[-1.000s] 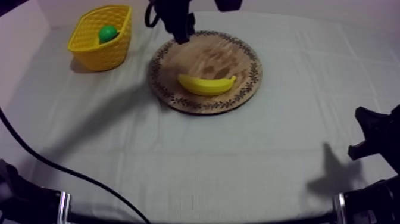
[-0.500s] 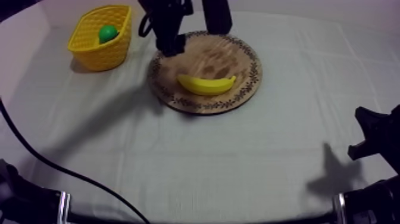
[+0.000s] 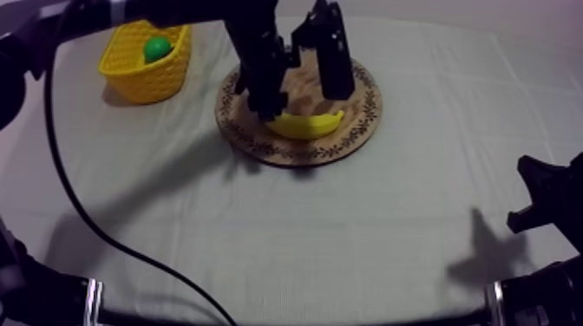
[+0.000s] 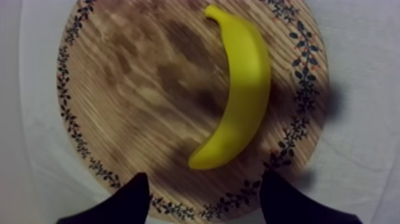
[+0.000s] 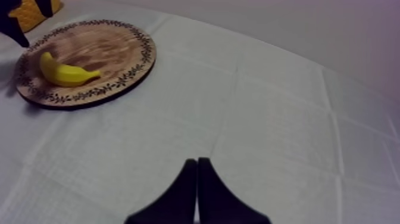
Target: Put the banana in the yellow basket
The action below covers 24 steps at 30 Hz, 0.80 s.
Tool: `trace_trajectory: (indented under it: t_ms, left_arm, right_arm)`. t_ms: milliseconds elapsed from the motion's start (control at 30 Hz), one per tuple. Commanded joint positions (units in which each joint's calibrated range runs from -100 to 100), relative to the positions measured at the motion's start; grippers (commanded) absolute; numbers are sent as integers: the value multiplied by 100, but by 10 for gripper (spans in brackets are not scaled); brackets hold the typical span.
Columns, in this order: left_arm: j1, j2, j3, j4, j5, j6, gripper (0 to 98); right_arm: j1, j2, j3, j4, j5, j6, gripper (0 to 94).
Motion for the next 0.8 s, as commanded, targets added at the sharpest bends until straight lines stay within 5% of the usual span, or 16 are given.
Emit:
trace_trajectory:
  t_ms: [0, 767]
  left_arm:
    - [-6, 194, -77, 30, -3, -2, 680]
    - [173, 1394, -725, 121, 151, -76, 642]
  right_arm:
    - [0, 0, -3, 1, 1, 1, 3]
    - [0, 0, -3, 1, 1, 1, 3]
